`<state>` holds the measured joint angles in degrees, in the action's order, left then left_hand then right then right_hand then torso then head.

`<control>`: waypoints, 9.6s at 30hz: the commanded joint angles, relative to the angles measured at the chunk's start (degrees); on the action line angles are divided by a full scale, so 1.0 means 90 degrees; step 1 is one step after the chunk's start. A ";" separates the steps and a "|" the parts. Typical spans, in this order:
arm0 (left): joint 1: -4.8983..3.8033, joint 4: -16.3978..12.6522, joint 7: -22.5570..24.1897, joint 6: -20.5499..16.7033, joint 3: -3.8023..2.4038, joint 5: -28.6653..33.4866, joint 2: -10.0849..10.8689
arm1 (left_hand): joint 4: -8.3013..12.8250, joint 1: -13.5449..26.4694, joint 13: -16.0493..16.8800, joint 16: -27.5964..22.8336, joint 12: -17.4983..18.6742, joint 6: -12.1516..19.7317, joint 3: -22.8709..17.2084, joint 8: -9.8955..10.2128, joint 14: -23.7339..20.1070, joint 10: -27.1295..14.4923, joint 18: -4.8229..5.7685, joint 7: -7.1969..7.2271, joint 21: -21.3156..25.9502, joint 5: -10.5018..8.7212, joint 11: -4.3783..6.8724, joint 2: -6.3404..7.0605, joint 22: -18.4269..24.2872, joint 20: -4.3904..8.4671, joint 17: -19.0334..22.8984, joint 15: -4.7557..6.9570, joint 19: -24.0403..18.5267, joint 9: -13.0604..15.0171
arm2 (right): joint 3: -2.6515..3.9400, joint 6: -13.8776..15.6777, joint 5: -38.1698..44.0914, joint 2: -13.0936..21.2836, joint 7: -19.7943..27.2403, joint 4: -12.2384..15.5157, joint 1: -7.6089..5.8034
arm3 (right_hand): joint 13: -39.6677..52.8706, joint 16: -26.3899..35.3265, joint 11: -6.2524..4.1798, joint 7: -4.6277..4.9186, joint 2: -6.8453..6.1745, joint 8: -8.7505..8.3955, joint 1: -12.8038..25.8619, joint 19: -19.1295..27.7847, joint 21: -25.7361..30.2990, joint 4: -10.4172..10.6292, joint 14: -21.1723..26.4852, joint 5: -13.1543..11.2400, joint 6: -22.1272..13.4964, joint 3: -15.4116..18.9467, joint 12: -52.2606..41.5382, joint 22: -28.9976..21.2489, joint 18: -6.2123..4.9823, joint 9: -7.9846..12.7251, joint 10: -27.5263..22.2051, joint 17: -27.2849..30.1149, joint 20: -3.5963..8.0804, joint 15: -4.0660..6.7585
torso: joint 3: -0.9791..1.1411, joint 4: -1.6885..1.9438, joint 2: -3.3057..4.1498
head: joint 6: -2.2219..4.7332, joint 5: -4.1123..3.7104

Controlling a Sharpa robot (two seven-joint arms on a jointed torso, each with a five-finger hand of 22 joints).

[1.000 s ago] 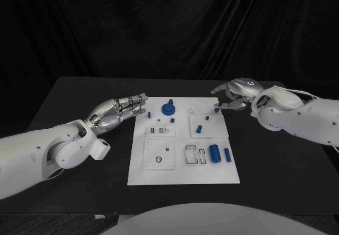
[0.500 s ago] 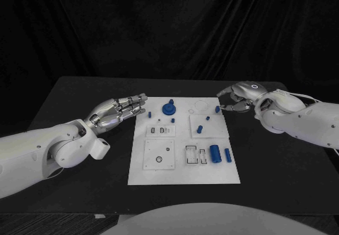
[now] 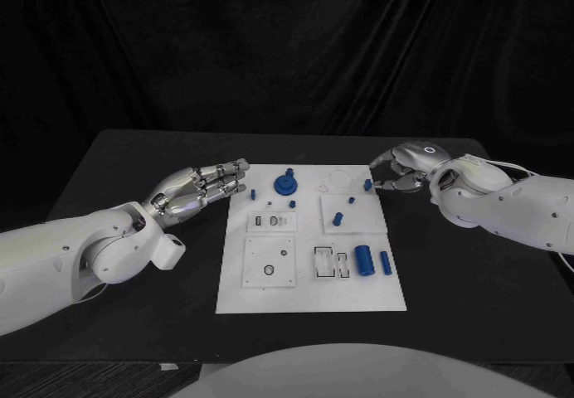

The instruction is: Assemble the parts on the task board

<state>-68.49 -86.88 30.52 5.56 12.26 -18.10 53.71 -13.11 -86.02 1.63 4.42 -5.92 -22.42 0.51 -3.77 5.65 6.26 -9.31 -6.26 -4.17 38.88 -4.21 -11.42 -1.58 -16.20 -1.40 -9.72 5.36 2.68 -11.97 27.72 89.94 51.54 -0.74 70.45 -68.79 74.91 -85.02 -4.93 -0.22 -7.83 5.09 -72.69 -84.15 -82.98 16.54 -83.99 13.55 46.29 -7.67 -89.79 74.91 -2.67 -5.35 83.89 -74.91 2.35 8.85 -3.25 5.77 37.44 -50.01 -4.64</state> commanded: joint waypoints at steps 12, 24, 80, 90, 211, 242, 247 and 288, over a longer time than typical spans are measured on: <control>0.0014 0.0012 0.0072 0.0104 -0.0006 0.0007 -0.0022 | 0.0012 -0.0009 -0.0008 -0.0001 0.0035 0.0112 -0.0070 0.0021 -0.0053 -0.0058 -0.0105 0.0005 0.0036 0.0010 -0.0017 0.0065 0.0011 0.0008 0.0002 -0.0020 -0.0037 -0.0014 | 0.0002 -0.0152 0.0018 -0.0088 -0.0219 -0.0039 0.0031 | 0.1677 -0.0045 0.0070 0.0051 -0.0109 0.0080 0.0038 -0.0340 -0.0011 0.0015 -0.0544 -0.0346 0.0077 0.0084 -0.0023 0.1403 0.0091 -0.0037 0.0679 -0.0914 -0.0062 -0.0059 | 0.0000 0.0000 0.0001 | 0.0001 0.0002; 0.0016 0.0023 0.0059 0.0126 -0.0006 0.0007 -0.0027 | 0.0014 -0.0007 -0.0008 -0.0003 0.0036 0.0112 -0.0075 0.0022 -0.0056 -0.0059 -0.0105 0.0006 0.0038 0.0009 -0.0016 0.0067 0.0012 0.0008 0.0002 -0.0021 -0.0040 -0.0014 | 0.0002 -0.0245 0.0018 -0.0173 -0.0254 -0.0106 0.0054 | 0.1677 -0.0055 0.0111 0.0105 -0.0064 0.0174 -0.0162 -0.0338 -0.0006 -0.0015 -0.0540 -0.0137 0.0218 0.0021 -0.0023 0.1402 0.0090 -0.0108 0.0679 -0.0903 -0.0089 -0.0088 | -0.0002 0.0004 0.0002 | 0.0001 -0.0010; 0.0032 0.0053 -0.0151 0.0323 -0.0006 0.0007 -0.0035 | 0.0023 0.0010 -0.0005 0.0001 0.0030 0.0108 -0.0109 0.0022 -0.0053 -0.0055 -0.0102 0.0001 0.0047 0.0004 -0.0023 0.0071 0.0015 0.0004 0.0001 -0.0036 -0.0051 -0.0012 | 0.0004 -0.0203 0.0018 -0.0413 -0.0367 -0.0307 0.0191 | 0.1677 -0.0043 0.0139 0.0129 0.0017 0.0595 -0.0771 -0.0300 0.0081 -0.0208 -0.0520 -0.0104 0.0496 -0.0042 -0.0023 0.1376 0.0070 -0.0420 0.0679 -0.0829 -0.0125 -0.0117 | -0.0002 -0.0002 0.0001 | 0.0001 0.0044; 0.0035 0.0061 -0.0169 0.0342 -0.0006 0.0007 -0.0052 | 0.0025 0.0015 -0.0006 -0.0001 0.0032 0.0114 -0.0119 0.0022 -0.0056 -0.0057 -0.0100 -0.0005 0.0053 0.0003 -0.0030 0.0071 0.0018 0.0002 0.0001 -0.0040 -0.0059 -0.0012 | 0.0004 -0.0223 0.0018 -0.0459 -0.0359 -0.0355 0.0195 | 0.1677 -0.0023 0.0156 0.0157 0.0069 0.0663 -0.0725 -0.0288 0.0109 -0.0176 -0.0511 -0.0127 0.0526 -0.0023 -0.0023 0.1366 0.0064 -0.0462 0.0679 -0.0792 -0.0128 -0.0125 | -0.0002 0.0000 -0.0001 | 0.0001 0.0049; 0.0067 0.0172 -0.0184 0.0473 -0.0006 0.0007 -0.0275 | 0.0061 0.0043 -0.0006 -0.0006 0.0035 0.0118 -0.0223 0.0020 -0.0067 -0.0064 -0.0095 -0.0026 0.0055 0.0008 -0.0055 0.0066 0.0017 -0.0004 0.0002 -0.0052 -0.0058 -0.0010 | 0.0008 -0.0305 0.0364 -0.1771 -0.0403 0.0971 0.0466 | 0.1677 0.0066 0.0306 0.0355 0.0303 0.1296 -0.0540 -0.0268 0.0241 -0.0977 -0.0467 0.1104 0.0343 -0.0136 -0.0023 0.1331 0.0036 -0.1354 0.0679 -0.0505 -0.0256 -0.0266 | 0.0000 0.0002 -0.0001 | 0.0001 0.0119; 0.0072 0.0180 -0.0240 0.0463 -0.0006 0.0007 -0.0243 | 0.0076 0.0047 -0.0007 -0.0009 0.0039 0.0132 -0.0282 0.0021 -0.0073 -0.0070 -0.0095 -0.0035 0.0057 0.0010 -0.0063 0.0043 0.0018 -0.0004 0.0003 -0.0052 -0.0060 -0.0011 | 0.0008 -0.0324 0.0367 -0.1692 -0.0318 0.0996 0.0466 | 0.1677 0.0122 0.0226 0.0268 0.0108 0.0706 -0.0299 -0.0229 0.0351 -0.1024 -0.0435 -0.0077 -0.0681 -0.0028 -0.0023 0.1303 0.0016 -0.0846 0.0679 -0.0353 -0.0244 -0.0251 | 0.0000 0.0003 0.0001 | 0.0001 0.0151; 0.0072 0.0156 -0.0192 0.0387 -0.0006 0.0007 -0.0193 | 0.0081 0.0050 -0.0005 -0.0003 0.0032 0.0117 -0.0291 0.0018 -0.0066 -0.0063 -0.0095 -0.0036 0.0051 0.0008 -0.0064 0.0046 0.0015 -0.0005 0.0001 -0.0052 -0.0051 -0.0009 | 0.0009 -0.0049 0.0468 -0.1549 -0.0224 0.1141 0.0442 | 0.1677 0.0127 0.0236 0.0282 -0.0085 0.0738 -0.0191 -0.0225 0.0368 -0.0692 -0.0433 -0.0639 -0.0688 0.0117 -0.0023 0.1301 0.0015 -0.0740 0.0679 -0.0335 -0.0269 -0.0281 | 0.0001 0.0001 0.0000 | 0.0001 0.0149; -0.0981 0.0623 -0.2386 -0.0428 -0.0015 -0.3033 -0.0625 | -0.0309 0.1731 0.8739 0.9439 -0.9211 -0.2514 0.1722 -0.1050 0.8257 0.8232 0.0211 -0.0424 -0.6348 -0.4024 -0.0212 0.0701 -0.4215 0.0855 -0.8469 0.0689 0.5814 0.0230 | 0.0009 0.0569 0.0286 0.0035 -0.0864 0.2528 -0.1302 | 0.1677 -0.0042 0.0375 0.0456 0.1021 0.1218 0.3276 -0.0340 0.0065 0.0025 -0.0474 -0.0858 0.0184 0.1684 -0.0023 0.1394 0.0080 -0.0660 0.0679 -0.0508 -0.0391 -0.0410 | 0.0134 -0.0085 -0.0129 | 0.0001 0.0074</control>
<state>-76.78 -81.25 19.14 -2.37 12.23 -37.14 48.42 -16.20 -71.02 72.25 87.88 -87.58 -44.76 15.79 -12.91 76.49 76.61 -8.64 -10.04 -58.08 3.06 -5.98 -5.27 -35.72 -8.56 -70.44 -3.53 56.53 4.69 -11.92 34.19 92.97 51.71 -5.95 92.84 -80.37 74.92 -85.21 -1.75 3.89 0.58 15.69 -43.05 -83.94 -82.10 16.78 -83.99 5.50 47.56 7.19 -89.80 74.92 -2.68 -11.22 83.99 -74.91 -0.73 5.57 -2.38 5.41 36.58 -49.99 -4.11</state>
